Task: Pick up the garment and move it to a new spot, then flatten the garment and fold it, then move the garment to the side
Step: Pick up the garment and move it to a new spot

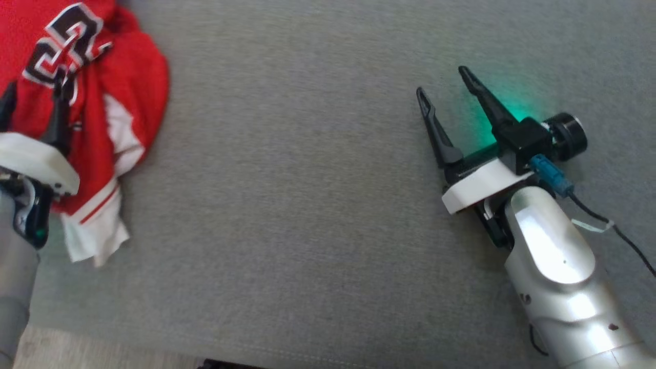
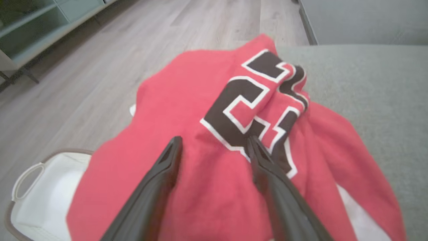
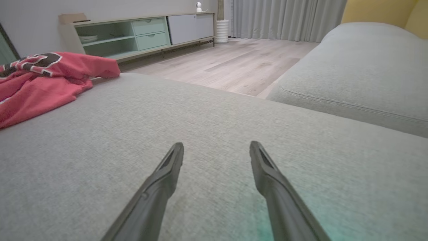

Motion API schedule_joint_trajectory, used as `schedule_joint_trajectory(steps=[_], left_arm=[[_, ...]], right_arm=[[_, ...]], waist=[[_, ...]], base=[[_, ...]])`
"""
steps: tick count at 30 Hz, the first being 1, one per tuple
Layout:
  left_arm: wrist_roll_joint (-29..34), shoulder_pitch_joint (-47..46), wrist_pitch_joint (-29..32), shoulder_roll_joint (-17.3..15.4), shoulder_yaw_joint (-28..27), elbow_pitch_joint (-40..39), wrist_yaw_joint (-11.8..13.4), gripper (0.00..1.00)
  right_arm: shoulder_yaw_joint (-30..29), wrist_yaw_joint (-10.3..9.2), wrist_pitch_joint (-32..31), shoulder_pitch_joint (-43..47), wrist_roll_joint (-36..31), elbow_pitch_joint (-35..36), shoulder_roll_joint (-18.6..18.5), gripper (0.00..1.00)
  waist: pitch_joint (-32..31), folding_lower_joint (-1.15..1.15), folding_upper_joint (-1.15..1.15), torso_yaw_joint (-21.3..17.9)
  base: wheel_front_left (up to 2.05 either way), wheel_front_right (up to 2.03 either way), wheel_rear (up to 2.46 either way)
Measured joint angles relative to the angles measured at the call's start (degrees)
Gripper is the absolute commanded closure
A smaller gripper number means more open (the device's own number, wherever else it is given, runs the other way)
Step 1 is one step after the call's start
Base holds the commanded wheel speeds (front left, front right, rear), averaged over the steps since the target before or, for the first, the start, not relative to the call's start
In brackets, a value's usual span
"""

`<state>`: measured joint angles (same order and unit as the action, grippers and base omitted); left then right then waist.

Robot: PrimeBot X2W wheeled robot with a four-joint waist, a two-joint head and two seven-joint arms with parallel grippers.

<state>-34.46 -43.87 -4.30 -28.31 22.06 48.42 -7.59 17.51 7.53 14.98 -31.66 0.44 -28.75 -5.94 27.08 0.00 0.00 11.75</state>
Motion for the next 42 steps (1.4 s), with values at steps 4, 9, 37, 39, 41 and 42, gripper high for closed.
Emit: schedule_joint_trajectory(steps=[4,9,37,39,41,42], left_arm=[[-3.02,-0.66,1.29,-0.64,1.65,3.2,0.0,0.0],[-0.67,-3.55,-4.77,-2.71,2.87,5.47,1.25,1.0],[5.45,-2.03,-10.38,15.02,12.09,-23.7,3.86,1.0],[5.31,0.65,-9.32,16.94,14.5,-19.83,4.07,1.0],[5.31,3.46,-8.95,18.36,15.59,-15.34,4.48,0.0],[5.42,4.61,-8.96,18.56,16.06,-13.21,5.03,0.0]], right_arm=[[-0.62,0.0,0.15,-0.69,0.01,0.93,0.16,0.0],[-1.4,0.01,0.14,-0.59,0.35,0.98,0.32,0.0],[-3.31,0.01,-0.11,13.78,10.62,0.88,2.22,0.0],[-3.19,0.01,-0.11,13.79,10.85,0.98,2.25,0.0],[-3.15,0.0,-0.11,13.85,11.35,1.03,2.29,0.0],[-3.12,0.0,-0.11,13.91,11.39,1.09,2.29,0.0]], waist=[[1.26,0.0,0.0,-1.87],[0.92,0.0,0.0,-2.8],[-15.77,-0.02,0.0,-19.18],[-16.26,-0.01,0.0,-21.03],[-16.57,-0.01,0.0,-22.68],[-16.65,-0.01,0.0,-23.36]], base=[[0.0,0.0,0.0],[0.0,0.0,0.0],[0.0,0.0,0.0],[0.0,0.0,0.0],[0.0,0.0,0.0],[0.0,0.0,0.0]])
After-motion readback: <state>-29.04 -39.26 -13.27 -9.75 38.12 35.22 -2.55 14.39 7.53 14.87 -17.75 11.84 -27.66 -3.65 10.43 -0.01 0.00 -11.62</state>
